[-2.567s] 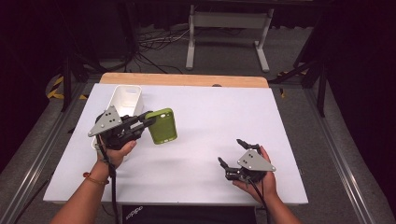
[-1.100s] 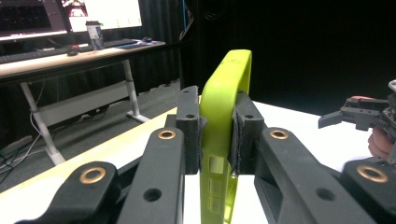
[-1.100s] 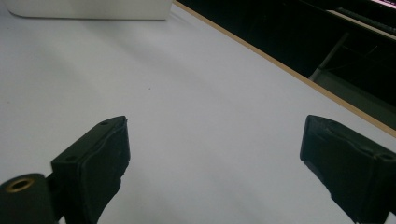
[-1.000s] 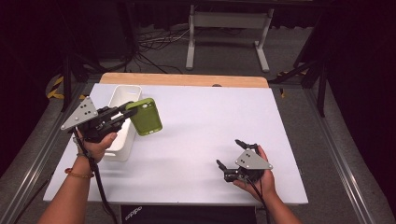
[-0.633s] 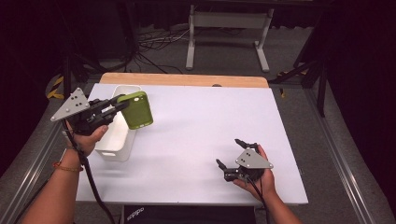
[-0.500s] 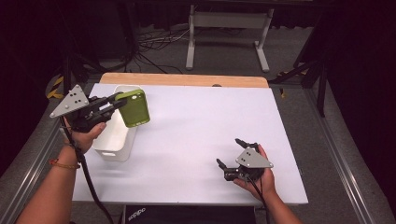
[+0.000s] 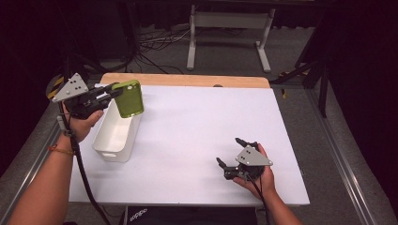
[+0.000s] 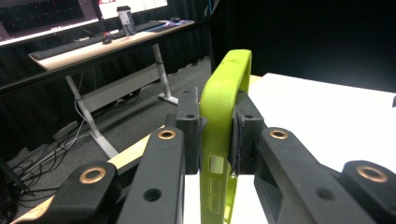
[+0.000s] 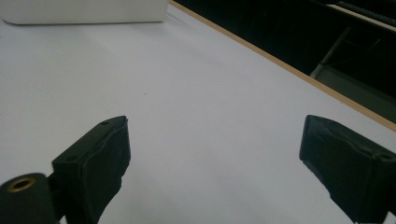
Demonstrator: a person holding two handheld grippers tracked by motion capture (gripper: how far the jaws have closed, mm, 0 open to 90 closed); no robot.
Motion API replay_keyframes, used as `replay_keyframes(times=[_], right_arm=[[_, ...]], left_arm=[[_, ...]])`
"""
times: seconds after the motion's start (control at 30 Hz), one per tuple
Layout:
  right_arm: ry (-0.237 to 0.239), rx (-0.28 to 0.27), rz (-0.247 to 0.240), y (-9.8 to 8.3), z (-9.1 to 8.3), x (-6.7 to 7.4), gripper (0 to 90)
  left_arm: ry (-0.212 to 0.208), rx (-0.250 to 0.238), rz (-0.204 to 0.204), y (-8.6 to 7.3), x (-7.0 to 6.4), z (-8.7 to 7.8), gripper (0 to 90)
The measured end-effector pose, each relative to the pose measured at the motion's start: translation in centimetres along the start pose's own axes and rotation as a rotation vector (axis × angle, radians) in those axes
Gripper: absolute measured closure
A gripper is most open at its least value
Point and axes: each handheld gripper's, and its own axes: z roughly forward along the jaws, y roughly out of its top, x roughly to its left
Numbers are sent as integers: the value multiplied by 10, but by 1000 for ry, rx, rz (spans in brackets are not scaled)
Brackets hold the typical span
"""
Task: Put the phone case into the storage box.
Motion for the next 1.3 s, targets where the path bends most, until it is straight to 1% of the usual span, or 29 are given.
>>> replay_keyframes(times=[0.03,0.1,0.17,0.23,0.3,0.33,0.37,0.4,0.5,0.57,0.6,0.67,0.7,0.73,0.83,0.9,0.97,1.03,1.1,1.17,1.23,1.3], right_arm=[[0,0,0,0,0,0,94],[-1,0,6,0,0,0,94],[-2,1,4,1,-1,-2,95],[-6,-1,16,1,-2,-3,96],[-12,-2,28,0,-2,-5,96],[-18,-2,34,0,-3,-6,96],[-22,-1,38,0,-4,-7,96],[-23,-1,40,0,-5,-6,96],[-31,3,34,-1,-6,-6,98],[-33,8,32,-1,-7,-5,98],[-34,8,30,-2,-7,-4,98],[-35,12,33,-2,-8,-4,98],[-34,15,37,-3,-7,-5,98],[-34,15,37,-3,-7,-5,98],[-36,24,33,-4,-7,-4,98],[-41,32,33,-5,-7,-4,98],[-46,37,37,-5,-6,-4,98],[-49,43,40,-6,-5,-4,98],[-52,57,39,-6,-3,-4,99],[-53,64,37,-7,-3,-3,99],[-58,70,32,-7,-2,-2,101],[-61,73,35,-8,-2,-3,101]], left_arm=[[0,0,0,0,0,0,777],[9,17,3,-2,7,3,777],[17,14,-7,-4,14,4,777],[18,19,-14,-6,21,3,777],[31,19,-16,-8,28,5,777],[35,30,-15,-9,31,5,777],[39,17,-24,-12,34,6,777],[42,16,-33,-13,36,6,777],[61,26,-33,-19,42,9,777],[55,18,-49,-23,46,12,777],[56,22,-48,-25,48,13,777],[71,37,-39,-29,51,17,777],[68,51,-36,-34,57,21,777],[68,51,-36,-34,57,21,777],[68,67,-42,-42,65,27,777],[54,62,-52,-48,70,34,777],[48,66,-52,-52,73,39,777],[30,59,-61,-57,78,45,777],[24,66,-59,-60,81,50,776],[5,78,-60,-66,85,58,776],[3,80,-58,-67,86,61,777],[0,89,-55,-71,89,67,776]])
